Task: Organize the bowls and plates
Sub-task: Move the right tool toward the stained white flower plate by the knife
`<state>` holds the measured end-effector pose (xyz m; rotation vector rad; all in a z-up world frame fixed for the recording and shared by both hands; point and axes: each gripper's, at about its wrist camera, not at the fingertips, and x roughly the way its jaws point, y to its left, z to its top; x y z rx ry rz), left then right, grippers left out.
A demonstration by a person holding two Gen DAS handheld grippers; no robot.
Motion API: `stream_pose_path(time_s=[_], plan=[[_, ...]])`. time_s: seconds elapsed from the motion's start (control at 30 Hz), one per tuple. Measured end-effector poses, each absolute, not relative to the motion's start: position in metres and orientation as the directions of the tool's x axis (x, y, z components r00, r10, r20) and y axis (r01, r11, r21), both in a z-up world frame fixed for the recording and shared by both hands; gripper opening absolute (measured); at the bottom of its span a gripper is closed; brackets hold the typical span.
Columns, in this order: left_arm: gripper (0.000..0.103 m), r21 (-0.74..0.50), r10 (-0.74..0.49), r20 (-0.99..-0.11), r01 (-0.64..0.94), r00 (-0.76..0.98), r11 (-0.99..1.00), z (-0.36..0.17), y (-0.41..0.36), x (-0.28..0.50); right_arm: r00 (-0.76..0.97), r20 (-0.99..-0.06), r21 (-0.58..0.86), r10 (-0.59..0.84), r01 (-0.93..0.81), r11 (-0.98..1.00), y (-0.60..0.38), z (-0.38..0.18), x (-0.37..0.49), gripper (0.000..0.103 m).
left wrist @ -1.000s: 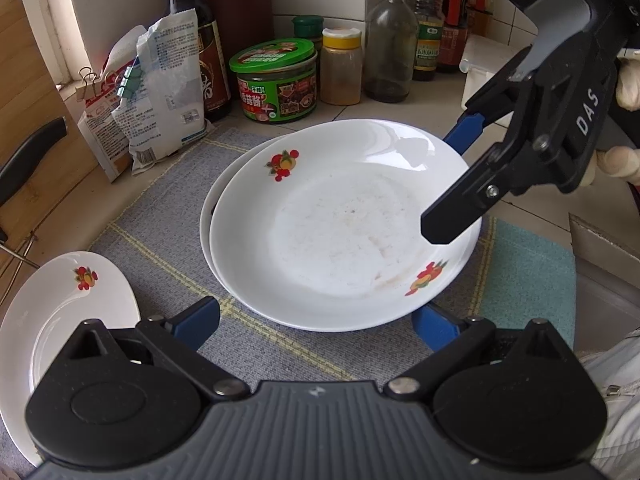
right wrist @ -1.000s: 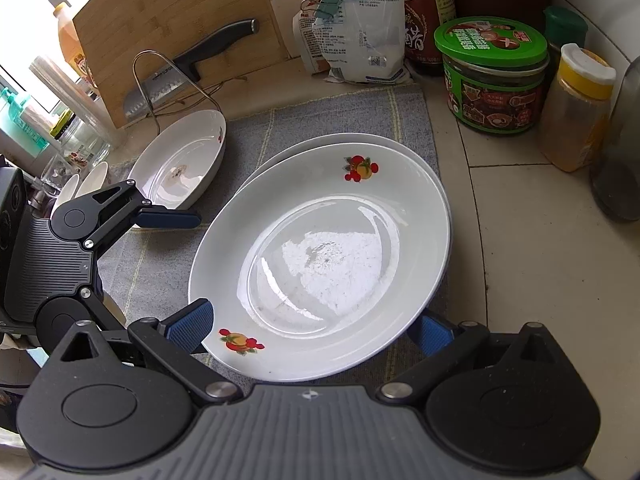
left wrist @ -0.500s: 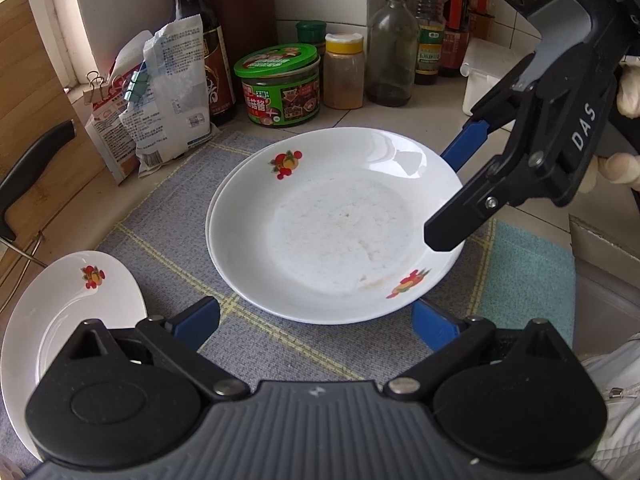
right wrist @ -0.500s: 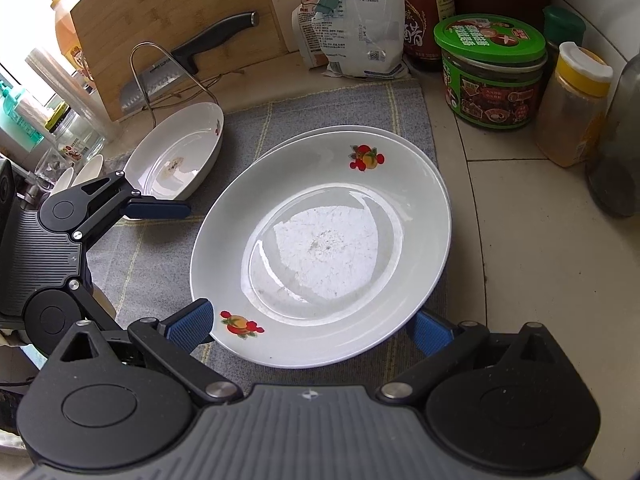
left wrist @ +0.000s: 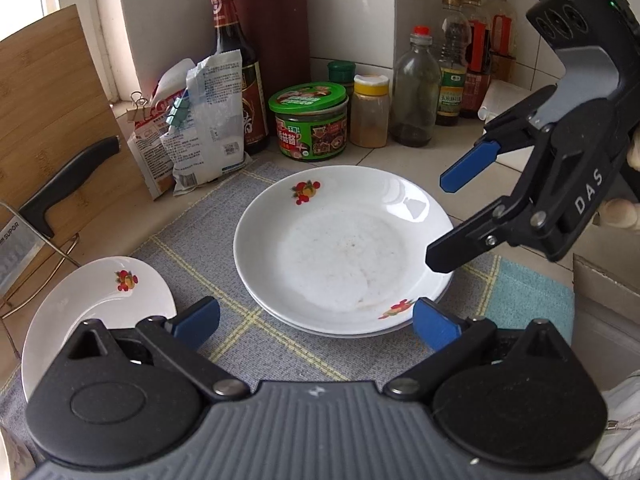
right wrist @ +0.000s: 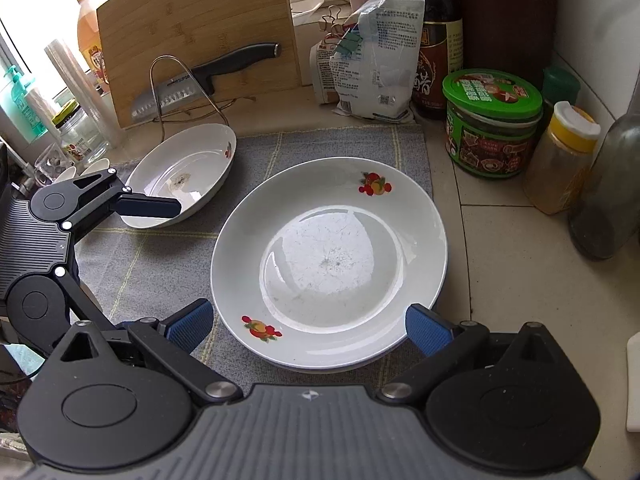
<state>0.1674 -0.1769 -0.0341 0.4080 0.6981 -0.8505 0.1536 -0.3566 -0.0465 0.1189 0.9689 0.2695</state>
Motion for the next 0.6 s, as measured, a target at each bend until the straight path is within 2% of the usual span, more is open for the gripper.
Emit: stream_pose_path(time_s=[0.2,0.47,0.6], plan=[[0.102,0.021,-0.493,-0.674,0.681,0.551,0.732,-0.030,-0.154,0.160,0.626,-0.755,0.072,0.195,-0.216,0.974,-0.337,-0.043,0.147,0.103],[0.102,0.004,-0.335,-0.682,0.462,0.650,0.887,-0.031,-0.111,0.143,0.658,-0.711,0.036,0.248,-0.319,0.947,-0.311,-0.039,0.152,0.103],[0.102,0.047,-0.220,-0.696,0.349,0.684,0.936,-0.033,-0.090,0.130,0.657,-0.687,0.032,0.311,-0.400,0.916,-0.295,-0.036,0.162,0.103]])
